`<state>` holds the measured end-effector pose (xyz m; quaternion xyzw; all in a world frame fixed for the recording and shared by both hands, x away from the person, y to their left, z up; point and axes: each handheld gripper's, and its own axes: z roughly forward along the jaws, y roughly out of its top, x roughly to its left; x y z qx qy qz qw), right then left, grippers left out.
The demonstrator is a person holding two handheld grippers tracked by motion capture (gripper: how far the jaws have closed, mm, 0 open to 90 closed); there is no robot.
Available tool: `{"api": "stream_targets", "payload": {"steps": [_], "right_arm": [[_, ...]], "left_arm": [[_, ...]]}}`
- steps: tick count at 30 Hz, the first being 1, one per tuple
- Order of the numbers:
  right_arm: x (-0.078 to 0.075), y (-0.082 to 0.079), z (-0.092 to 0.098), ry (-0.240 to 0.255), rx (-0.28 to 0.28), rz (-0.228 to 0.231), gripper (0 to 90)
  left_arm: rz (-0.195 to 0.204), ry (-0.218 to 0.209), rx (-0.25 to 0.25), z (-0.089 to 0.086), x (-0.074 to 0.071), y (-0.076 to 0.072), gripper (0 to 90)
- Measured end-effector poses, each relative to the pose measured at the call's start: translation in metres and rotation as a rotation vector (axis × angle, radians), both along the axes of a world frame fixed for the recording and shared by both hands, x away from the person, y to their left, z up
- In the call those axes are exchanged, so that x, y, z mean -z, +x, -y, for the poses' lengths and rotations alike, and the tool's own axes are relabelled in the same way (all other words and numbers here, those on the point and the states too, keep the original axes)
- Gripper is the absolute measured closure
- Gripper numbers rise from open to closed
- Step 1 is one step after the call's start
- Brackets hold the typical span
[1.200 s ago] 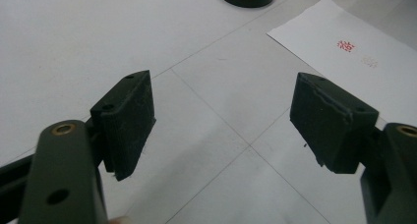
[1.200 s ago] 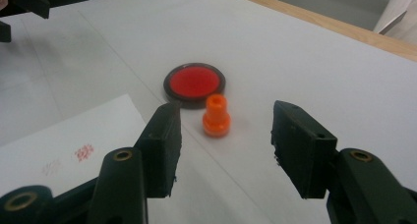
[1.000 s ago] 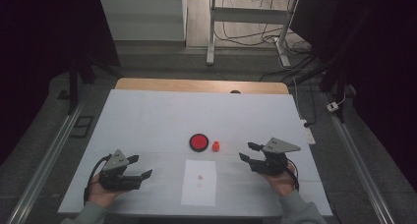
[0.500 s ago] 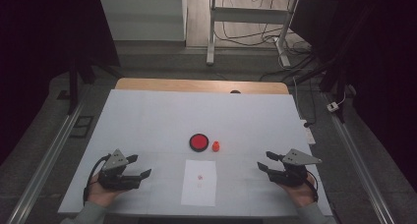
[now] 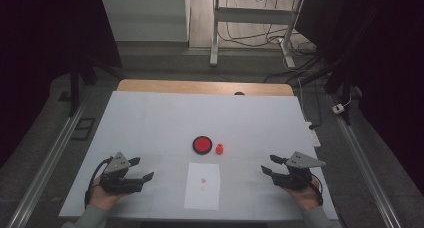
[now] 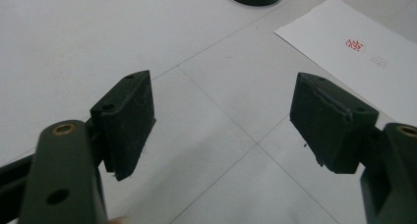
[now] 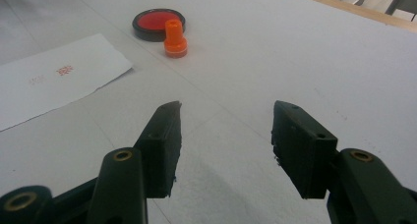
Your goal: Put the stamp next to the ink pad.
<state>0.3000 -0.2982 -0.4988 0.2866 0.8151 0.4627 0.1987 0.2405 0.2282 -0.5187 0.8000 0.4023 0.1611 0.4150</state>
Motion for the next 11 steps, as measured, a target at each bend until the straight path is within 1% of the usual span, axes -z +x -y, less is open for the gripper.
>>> {"api": "stream_targets", "payload": {"steps": [4,8,11], "right_arm": [[0.0001,0.0001,-0.0006,0.004,-0.009,-0.002,44.6],[-0.0003,-0.0002,-0.0007,-0.001,-0.002,0.0,44.5],[-0.0006,-0.0002,-0.0008,0.007,-0.008,-0.002,44.5]], "left_arm": [[0.001,0.001,0.0,0.0,-0.0001,0.0,25.0],[0.003,0.002,-0.002,-0.0002,0.0,0.0,24.9],[0.003,0.003,-0.002,-0.0001,-0.0001,0.0,24.8]]}}
